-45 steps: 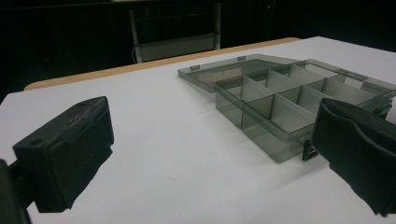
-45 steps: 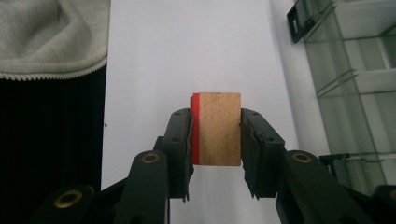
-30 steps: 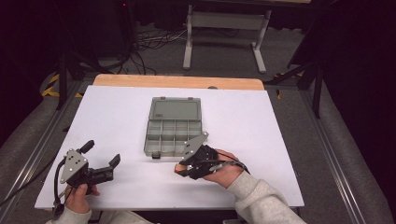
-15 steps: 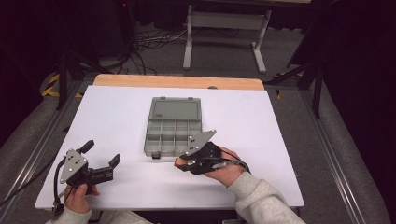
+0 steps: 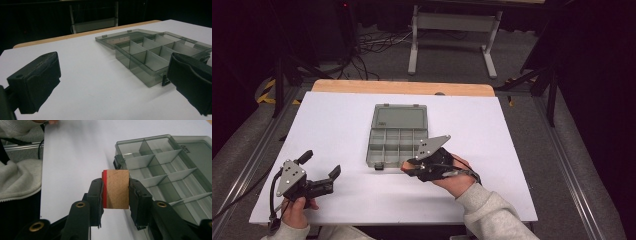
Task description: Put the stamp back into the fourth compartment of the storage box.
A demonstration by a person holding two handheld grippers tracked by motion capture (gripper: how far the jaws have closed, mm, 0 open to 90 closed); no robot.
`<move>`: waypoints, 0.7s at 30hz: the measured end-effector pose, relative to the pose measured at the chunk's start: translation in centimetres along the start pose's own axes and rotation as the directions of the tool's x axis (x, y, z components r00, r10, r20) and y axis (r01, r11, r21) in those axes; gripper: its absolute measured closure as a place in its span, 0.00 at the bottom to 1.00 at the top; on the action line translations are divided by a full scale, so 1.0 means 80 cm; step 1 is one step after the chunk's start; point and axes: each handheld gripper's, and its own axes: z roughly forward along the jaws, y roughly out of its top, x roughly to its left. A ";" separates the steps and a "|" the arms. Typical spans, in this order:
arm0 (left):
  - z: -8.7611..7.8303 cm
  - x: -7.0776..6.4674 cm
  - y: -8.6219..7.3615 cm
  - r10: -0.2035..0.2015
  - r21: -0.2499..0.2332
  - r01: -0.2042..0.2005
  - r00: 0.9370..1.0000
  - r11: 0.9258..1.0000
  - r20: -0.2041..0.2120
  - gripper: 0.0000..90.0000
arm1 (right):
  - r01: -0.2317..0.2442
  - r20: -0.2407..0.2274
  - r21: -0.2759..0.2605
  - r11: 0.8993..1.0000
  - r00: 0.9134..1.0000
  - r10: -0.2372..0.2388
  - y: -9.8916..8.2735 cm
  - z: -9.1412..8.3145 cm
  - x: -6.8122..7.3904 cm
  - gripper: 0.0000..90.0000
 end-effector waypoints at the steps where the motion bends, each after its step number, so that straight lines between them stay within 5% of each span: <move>1: 0.000 0.000 0.000 0.000 0.000 0.000 1.000 1.000 0.000 0.00 | -0.001 0.007 0.001 1.000 1.000 0.001 0.000 -0.001 -0.001 0.73; 21: 0.000 0.000 0.000 -0.001 -0.002 0.001 1.000 1.000 0.002 0.00 | -0.030 0.108 0.015 0.999 0.994 0.028 0.019 -0.013 -0.025 0.73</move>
